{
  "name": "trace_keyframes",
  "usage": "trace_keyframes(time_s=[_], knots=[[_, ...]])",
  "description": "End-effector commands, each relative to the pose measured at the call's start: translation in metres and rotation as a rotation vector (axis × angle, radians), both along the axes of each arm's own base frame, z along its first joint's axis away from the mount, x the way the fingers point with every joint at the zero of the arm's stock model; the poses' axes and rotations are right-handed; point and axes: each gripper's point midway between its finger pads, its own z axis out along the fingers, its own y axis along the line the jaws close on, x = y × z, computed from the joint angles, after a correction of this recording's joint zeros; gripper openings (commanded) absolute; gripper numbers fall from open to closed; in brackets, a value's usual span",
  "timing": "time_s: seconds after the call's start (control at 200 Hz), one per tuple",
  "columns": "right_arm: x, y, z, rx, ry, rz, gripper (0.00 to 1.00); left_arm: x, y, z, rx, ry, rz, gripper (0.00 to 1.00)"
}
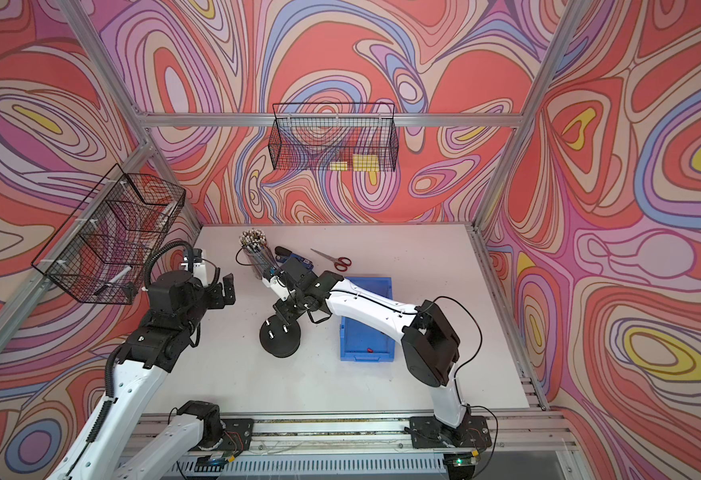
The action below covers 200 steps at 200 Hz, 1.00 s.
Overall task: Cover the protruding screws with screw protection sleeves
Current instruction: Attach the screw protection sleeve to the screw.
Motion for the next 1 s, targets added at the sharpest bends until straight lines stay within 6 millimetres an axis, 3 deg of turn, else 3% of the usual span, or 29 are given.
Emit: trace_keyframes(time_s=[0.0,0.23,0.581,0.796,0.996], knots=[[-0.005,0.002,0.003,0.007,-0.005,0.016,0.17,0.001,0.002,0.000,0.005,-0.008,0.008,0.97],[-0.002,0.006,0.017,0.044,-0.026,0.003,0.23,0.000,0.006,0.002,0.012,-0.017,0.026,0.97],[0.005,0.002,0.028,0.064,-0.075,-0.040,0.25,-0.002,0.009,0.005,0.013,-0.031,0.039,0.97],[0.004,0.003,0.025,0.072,-0.064,-0.036,0.06,-0.002,0.009,0.004,0.014,-0.028,0.040,0.97],[0.001,0.003,0.015,0.058,-0.040,-0.028,0.03,-0.001,0.008,0.003,0.011,-0.025,0.035,0.97]])
